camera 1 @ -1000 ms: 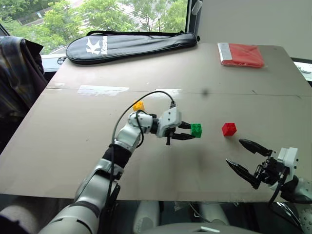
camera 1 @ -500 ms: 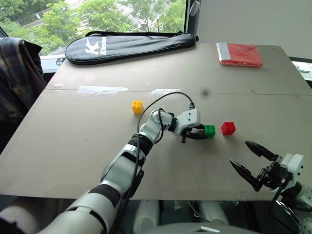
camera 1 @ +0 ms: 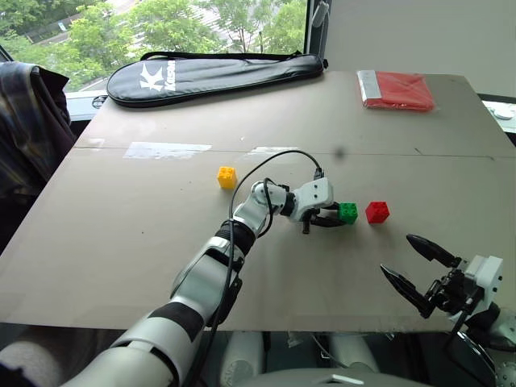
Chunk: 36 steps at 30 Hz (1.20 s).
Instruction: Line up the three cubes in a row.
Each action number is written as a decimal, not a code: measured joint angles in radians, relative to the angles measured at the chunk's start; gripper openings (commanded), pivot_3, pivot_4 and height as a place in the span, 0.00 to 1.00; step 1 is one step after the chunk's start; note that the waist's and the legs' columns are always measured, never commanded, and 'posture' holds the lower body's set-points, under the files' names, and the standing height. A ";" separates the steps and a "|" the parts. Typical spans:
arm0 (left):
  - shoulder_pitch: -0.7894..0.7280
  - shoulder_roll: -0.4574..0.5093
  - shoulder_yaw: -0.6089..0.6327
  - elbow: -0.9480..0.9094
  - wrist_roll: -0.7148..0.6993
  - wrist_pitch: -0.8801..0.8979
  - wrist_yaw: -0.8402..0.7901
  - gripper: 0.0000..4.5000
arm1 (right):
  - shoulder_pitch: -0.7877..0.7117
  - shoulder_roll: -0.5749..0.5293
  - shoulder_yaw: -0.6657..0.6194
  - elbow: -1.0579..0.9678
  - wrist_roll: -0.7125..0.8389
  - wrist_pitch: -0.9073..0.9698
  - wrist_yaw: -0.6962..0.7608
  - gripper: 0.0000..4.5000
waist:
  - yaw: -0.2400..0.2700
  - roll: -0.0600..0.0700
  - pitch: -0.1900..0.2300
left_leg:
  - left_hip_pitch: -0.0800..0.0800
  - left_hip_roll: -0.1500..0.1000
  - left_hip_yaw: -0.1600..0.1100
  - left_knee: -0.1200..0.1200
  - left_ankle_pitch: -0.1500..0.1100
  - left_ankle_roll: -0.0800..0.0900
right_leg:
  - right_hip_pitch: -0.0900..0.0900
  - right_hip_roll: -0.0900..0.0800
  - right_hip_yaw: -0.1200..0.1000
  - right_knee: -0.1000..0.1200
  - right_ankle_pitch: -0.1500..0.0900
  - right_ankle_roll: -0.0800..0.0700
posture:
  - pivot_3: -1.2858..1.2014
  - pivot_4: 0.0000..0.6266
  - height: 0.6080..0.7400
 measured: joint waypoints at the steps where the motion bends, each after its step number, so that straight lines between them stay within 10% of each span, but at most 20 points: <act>1: 0.000 0.000 0.000 0.000 0.000 0.000 -0.001 0.27 | 0.000 0.000 0.000 0.000 0.000 -0.001 0.000 1.00 | 0.000 0.000 0.000 | 0.000 0.000 0.000 0.000 0.000 0.000 | 0.000 0.000 0.000 0.000 0.000 0.000 | 0.52 0.24 0.76; 2: 0.000 0.000 0.001 0.000 0.000 0.000 -0.003 0.27 | 0.000 0.001 0.000 0.000 0.000 -0.004 -0.001 1.00 | 0.000 0.000 0.000 | 0.000 0.000 0.000 0.000 0.000 0.000 | 0.000 0.000 0.000 0.000 0.000 0.000 | 0.52 0.24 0.76; 3: 0.000 0.000 0.003 0.000 0.000 0.001 -0.007 0.50 | 0.000 0.002 0.000 0.000 0.000 -0.006 -0.002 1.00 | 0.000 0.000 0.000 | 0.000 0.000 0.000 0.000 0.000 0.000 | 0.000 0.000 0.000 0.000 0.000 0.000 | 0.52 0.24 0.76; 8: 0.000 0.007 0.020 0.010 0.009 0.002 0.000 0.99 | 0.002 0.004 0.001 0.000 0.000 -0.007 -0.003 1.00 | 0.000 0.000 0.000 | 0.000 0.000 0.000 0.000 0.000 0.000 | 0.000 0.000 0.000 0.000 0.000 -0.001 | 0.52 0.24 0.76; 18: 0.049 0.099 0.063 -0.132 -0.031 0.040 -0.068 0.99 | -0.009 0.003 0.011 -0.001 0.005 -0.006 0.006 1.00 | -0.007 0.001 0.000 | 0.000 0.001 0.000 0.000 0.000 0.000 | -0.001 0.000 0.000 0.002 0.001 -0.001 | 0.52 0.24 0.76; 25: 0.399 0.306 0.152 -0.859 -0.280 0.431 -0.137 0.99 | -0.069 -0.022 0.034 -0.058 0.047 0.042 0.005 1.00 | -0.023 0.003 0.001 | 0.000 0.004 -0.004 -0.001 0.000 0.000 | -0.002 -0.001 0.002 0.002 0.003 0.002 | 0.52 0.24 0.76; 36: 0.816 0.210 0.441 -1.366 -0.290 0.664 0.518 0.99 | -0.191 -0.051 0.084 -0.084 0.089 0.127 0.007 1.00 | 0.000 0.004 0.001 | 0.005 0.000 -0.007 0.000 0.000 0.000 | 0.004 -0.002 -0.001 0.002 0.000 0.001 | 0.52 0.24 0.76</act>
